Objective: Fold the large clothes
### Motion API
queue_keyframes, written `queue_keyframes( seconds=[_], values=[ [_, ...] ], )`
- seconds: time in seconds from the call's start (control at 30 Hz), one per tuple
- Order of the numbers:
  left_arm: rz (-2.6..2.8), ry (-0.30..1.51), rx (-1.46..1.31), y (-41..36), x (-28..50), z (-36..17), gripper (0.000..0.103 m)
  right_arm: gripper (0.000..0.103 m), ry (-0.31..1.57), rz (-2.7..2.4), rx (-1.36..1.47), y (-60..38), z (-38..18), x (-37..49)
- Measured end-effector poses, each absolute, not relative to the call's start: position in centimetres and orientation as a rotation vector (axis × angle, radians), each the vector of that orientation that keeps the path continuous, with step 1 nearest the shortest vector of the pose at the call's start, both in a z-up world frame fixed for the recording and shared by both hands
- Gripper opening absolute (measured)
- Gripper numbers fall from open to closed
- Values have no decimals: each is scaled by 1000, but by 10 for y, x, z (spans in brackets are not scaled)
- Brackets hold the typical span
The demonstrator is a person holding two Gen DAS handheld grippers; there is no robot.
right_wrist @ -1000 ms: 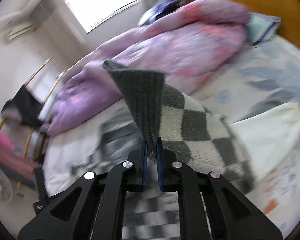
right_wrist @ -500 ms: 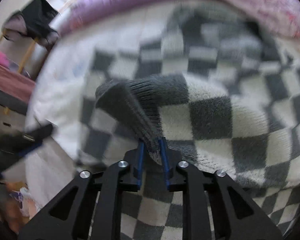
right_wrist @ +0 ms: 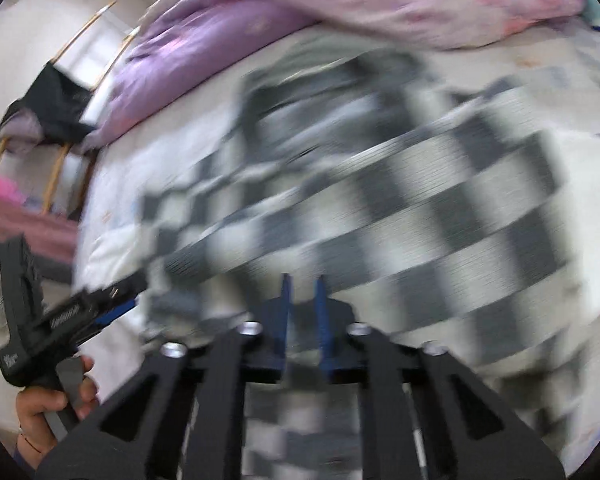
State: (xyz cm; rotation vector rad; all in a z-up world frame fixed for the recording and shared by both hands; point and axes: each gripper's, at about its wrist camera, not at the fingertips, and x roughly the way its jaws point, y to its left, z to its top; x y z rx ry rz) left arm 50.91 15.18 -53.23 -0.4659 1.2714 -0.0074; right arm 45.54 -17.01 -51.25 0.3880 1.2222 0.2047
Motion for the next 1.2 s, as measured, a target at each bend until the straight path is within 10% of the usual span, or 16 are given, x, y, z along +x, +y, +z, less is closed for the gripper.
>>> queue_keyframes(
  seconds=[0.53, 0.67, 0.77, 1.2],
  values=[
    [-16, 1438, -321, 119, 552, -588, 88, 0, 1476, 0, 524, -291, -619, 523],
    [-52, 1351, -449, 152, 566, -546, 88, 10, 1405, 67, 551, -295, -570, 542],
    [24, 1280, -498, 199, 592, -527, 89, 45, 1358, 8, 526, -306, -552, 568],
    [187, 1584, -196, 243, 699, -609, 82, 46, 1602, -50, 465, -327, -621, 642]
  ],
)
